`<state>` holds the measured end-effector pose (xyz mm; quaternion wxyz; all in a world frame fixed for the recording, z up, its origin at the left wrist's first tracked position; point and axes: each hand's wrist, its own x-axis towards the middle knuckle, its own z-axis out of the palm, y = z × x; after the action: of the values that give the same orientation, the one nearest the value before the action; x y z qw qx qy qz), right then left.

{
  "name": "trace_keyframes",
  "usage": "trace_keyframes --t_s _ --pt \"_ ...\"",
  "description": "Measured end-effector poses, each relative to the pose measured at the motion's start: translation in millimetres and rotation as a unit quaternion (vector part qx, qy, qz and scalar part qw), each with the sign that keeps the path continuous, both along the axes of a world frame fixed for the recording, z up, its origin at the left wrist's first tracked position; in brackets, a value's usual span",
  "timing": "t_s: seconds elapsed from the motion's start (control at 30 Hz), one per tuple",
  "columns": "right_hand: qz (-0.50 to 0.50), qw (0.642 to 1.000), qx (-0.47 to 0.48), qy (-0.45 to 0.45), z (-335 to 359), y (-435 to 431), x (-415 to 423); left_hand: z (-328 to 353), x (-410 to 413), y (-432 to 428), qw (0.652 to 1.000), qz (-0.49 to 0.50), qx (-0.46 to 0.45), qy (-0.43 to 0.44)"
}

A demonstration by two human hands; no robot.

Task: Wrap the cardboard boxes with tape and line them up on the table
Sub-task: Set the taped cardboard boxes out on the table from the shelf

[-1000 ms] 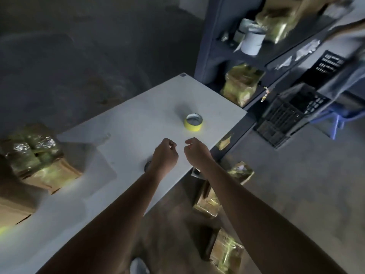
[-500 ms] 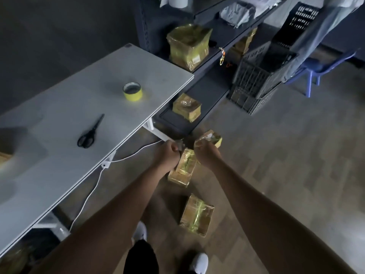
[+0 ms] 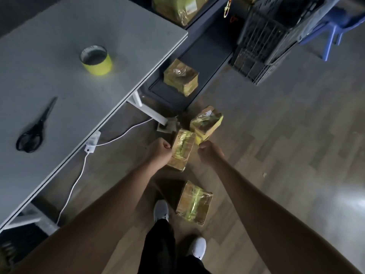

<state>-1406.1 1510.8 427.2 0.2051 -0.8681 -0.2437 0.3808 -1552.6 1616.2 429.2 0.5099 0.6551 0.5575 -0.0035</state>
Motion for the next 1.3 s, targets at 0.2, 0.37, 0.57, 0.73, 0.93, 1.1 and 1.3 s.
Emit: trace_keyframes --t_s 0.2,0.37,0.57,0.73,0.93,1.1,1.3 --pt "-0.04 0.999 -0.017 0.018 -107 32 35 -96 13 31 0.999 0.02 -0.025 0.036" --pt "-0.036 0.998 -0.041 0.035 -244 49 55 -209 45 51 0.999 0.01 -0.02 0.036" --pt "-0.055 0.996 -0.063 0.021 -401 49 62 -371 78 59 0.998 -0.013 -0.043 0.046" --pt "-0.068 0.995 -0.049 0.05 -490 54 66 -461 91 71 0.994 -0.038 -0.061 0.088" --pt "-0.122 0.987 0.009 0.102 -527 81 56 -498 93 85 0.99 -0.015 -0.096 0.101" --pt "-0.2 0.97 -0.009 0.137 -494 62 46 -468 85 62 0.99 0.071 -0.096 0.068" --pt "-0.196 0.973 0.014 0.123 -381 36 27 -357 66 22 0.979 0.182 -0.092 0.008"
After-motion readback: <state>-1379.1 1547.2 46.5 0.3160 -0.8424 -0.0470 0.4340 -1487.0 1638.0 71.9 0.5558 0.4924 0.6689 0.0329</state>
